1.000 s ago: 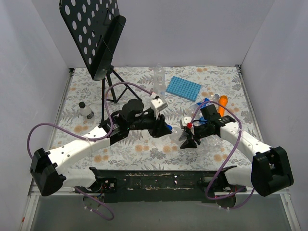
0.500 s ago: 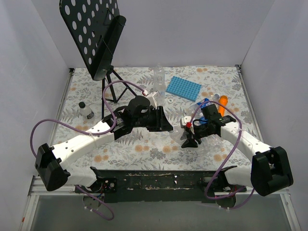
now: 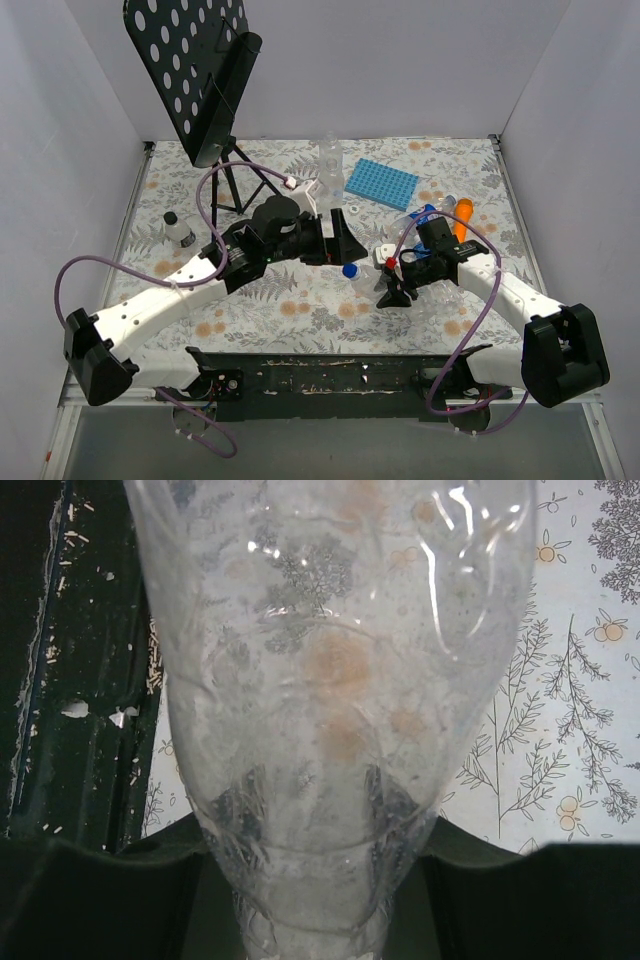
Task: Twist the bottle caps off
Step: Unscrew the bottle cap from the plastic bottle.
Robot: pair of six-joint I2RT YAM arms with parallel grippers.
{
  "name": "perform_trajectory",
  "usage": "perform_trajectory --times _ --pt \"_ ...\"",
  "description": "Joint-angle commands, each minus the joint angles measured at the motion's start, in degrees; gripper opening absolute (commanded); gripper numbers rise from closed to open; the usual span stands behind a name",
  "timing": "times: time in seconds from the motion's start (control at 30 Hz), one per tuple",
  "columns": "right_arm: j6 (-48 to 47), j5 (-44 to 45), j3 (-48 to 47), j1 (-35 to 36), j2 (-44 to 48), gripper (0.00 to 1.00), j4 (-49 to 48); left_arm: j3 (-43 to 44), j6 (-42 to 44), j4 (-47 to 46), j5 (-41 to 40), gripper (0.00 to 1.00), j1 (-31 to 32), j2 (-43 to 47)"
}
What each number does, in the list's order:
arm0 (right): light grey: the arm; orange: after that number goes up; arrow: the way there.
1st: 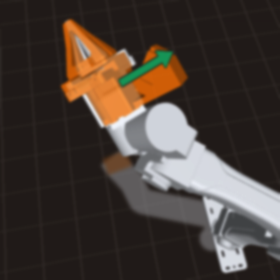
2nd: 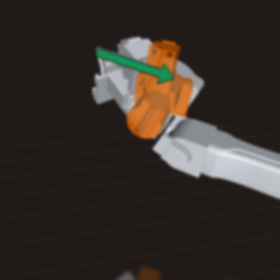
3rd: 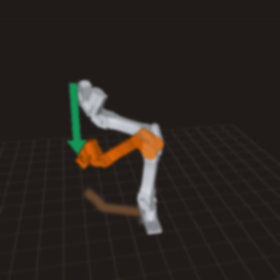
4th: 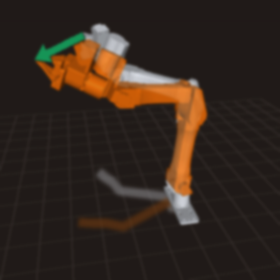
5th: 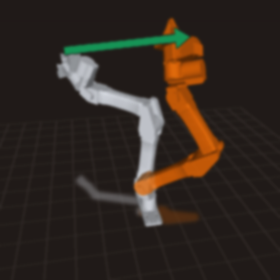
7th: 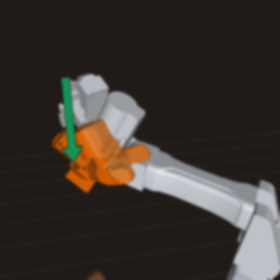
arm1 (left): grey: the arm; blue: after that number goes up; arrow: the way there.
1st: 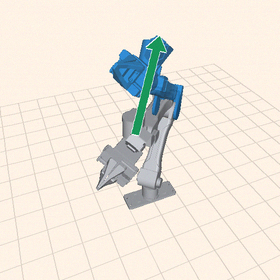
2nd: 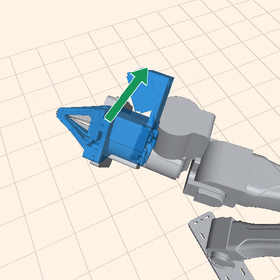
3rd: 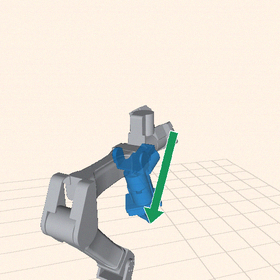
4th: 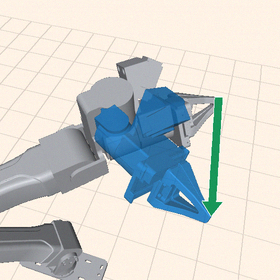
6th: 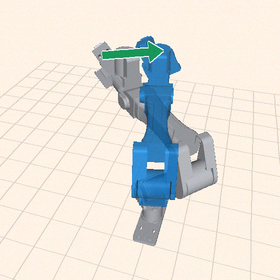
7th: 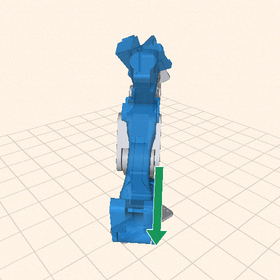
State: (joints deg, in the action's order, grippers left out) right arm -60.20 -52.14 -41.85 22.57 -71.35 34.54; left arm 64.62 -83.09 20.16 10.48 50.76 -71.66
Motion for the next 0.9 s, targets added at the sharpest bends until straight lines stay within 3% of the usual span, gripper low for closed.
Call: perform_trajectory --times 0.0,0.33,0.6,0.87 --pt "-1.14 -0.68 -0.43 0.2 0.16 0.06 0.08 -0.02 6.17 -1.97 -2.66 0.98 -0.66 5.64" --pt "-1.14 -0.59 -0.43 0.2 0.51 0.06 0.08 -9.5 30.86 -3.98 -0.29 0.98 -0.84 18.29" --pt "-1.32 -0.59 -0.43 0.2 0.25 0.06 0.17 -19.35 52.21 -10.67 9.2 0.98 -0.84 26.92" --pt "-1.32 -0.59 -0.43 0.2 0.25 0.06 0.17 -23.13 57.78 -12.86 12.19 0.98 -0.93 26.04"
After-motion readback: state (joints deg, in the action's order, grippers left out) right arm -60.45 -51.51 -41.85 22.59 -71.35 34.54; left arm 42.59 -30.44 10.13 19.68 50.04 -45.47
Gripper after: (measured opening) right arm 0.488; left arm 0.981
